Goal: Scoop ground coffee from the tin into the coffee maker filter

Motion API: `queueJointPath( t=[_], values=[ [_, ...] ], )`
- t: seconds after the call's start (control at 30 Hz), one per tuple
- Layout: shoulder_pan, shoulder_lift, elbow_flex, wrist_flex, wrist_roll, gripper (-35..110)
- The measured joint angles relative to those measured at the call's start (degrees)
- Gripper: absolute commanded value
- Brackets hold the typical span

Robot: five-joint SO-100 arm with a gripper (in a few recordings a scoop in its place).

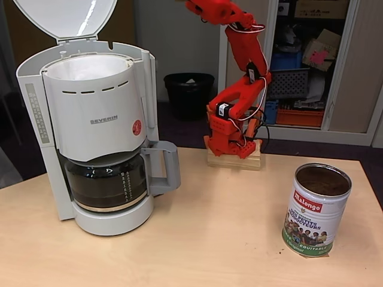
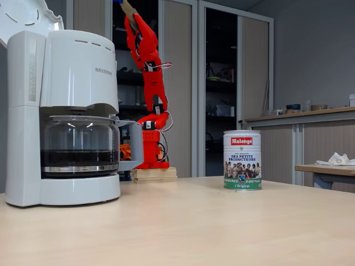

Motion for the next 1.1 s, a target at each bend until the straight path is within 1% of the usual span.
queueJointPath(
  t=[0.23,0.33,0.4,0.5,0.7,0.83,0.9,1.1],
  values=[
    [-20.9,2.8,-9.0,15.8,-42.0,0],
    [-30.5,3.6,-10.8,23.1,-55.3,0],
    [-36.7,4.0,-11.0,27.1,-60.8,0],
    [-46.1,4.7,-9.8,33.2,-65.3,0],
    [-60.9,6.5,-0.5,39.8,-68.3,0],
    [-67.3,6.9,8.3,39.5,-68.5,0],
    [-70.3,6.9,13.4,37.6,-68.5,0],
    [-73.6,7.7,25.5,31.7,-67.5,0]
  ],
)
